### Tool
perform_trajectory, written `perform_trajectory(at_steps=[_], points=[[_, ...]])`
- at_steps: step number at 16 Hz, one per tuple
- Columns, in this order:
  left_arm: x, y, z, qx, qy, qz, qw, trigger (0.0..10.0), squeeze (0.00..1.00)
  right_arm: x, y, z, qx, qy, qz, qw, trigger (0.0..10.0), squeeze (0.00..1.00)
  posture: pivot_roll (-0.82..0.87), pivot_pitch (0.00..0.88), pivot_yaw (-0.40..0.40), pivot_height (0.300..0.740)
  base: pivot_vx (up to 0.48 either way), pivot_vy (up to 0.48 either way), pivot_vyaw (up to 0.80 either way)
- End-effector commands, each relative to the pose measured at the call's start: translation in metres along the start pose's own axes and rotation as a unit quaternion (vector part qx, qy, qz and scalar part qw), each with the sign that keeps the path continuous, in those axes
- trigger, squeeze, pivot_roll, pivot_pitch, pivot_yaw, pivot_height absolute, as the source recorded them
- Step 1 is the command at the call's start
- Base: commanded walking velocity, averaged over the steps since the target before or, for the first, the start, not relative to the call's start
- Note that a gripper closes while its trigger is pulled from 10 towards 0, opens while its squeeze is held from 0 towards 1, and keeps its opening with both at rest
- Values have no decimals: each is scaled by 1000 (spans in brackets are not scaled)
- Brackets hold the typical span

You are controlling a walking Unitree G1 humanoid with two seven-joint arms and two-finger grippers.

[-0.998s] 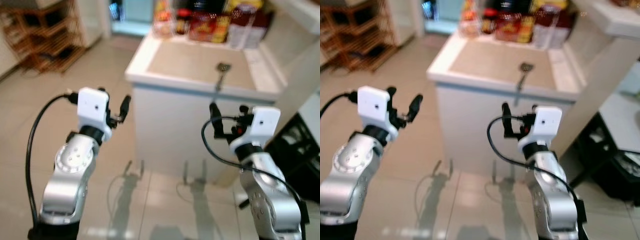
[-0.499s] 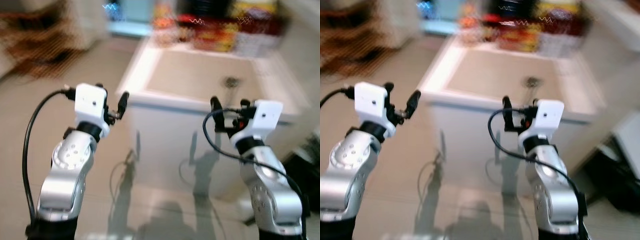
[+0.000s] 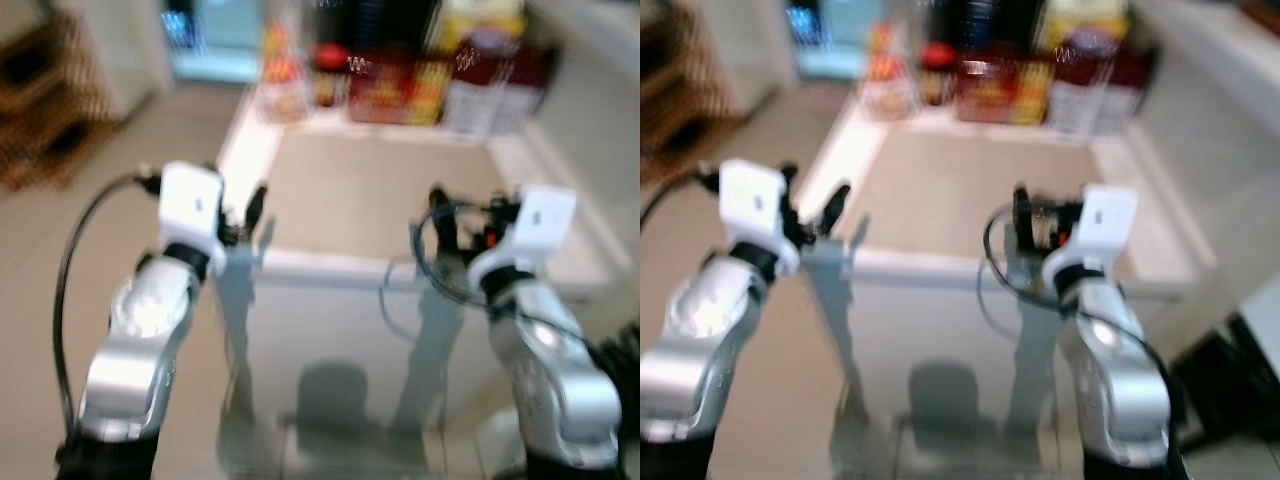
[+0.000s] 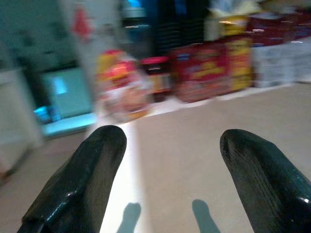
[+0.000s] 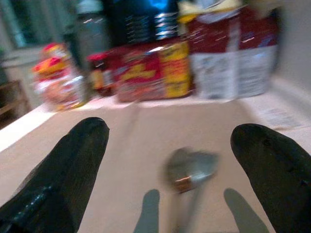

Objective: Setting the table

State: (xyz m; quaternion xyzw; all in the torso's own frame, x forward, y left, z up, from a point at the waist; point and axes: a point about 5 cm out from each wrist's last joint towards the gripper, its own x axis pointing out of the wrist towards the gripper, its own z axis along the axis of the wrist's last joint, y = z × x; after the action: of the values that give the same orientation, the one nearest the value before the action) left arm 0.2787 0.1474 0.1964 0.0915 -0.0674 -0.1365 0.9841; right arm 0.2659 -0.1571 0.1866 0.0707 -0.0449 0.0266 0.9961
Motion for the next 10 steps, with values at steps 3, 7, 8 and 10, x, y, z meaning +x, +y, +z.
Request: perform_trajectory(at_steps=[3, 7, 8, 10], points=[[1, -8, 4, -5, -9, -29, 1000, 10000, 0, -4, 0, 1, -8, 23, 4, 1000, 10000, 0, 48, 13, -21, 740, 0, 0, 0], [-6, -22, 12, -4, -16, -151, 988, 10000, 0, 7, -2, 0, -9, 66, -20, 998, 10000, 71, 53, 12, -37, 740, 0, 0, 0], [-7, -25, 14, -5, -15, -173, 985, 10000, 0, 9, -2, 0, -9, 75, -19, 997, 10000, 1000, 55, 13, -41, 740, 0, 0, 0], [-10, -34, 17, 11, -3, -251, 968, 10000, 0, 20, 4, -2, -17, 122, 10, 992, 10000, 1000, 57, 22, -53, 740, 0, 0, 0]])
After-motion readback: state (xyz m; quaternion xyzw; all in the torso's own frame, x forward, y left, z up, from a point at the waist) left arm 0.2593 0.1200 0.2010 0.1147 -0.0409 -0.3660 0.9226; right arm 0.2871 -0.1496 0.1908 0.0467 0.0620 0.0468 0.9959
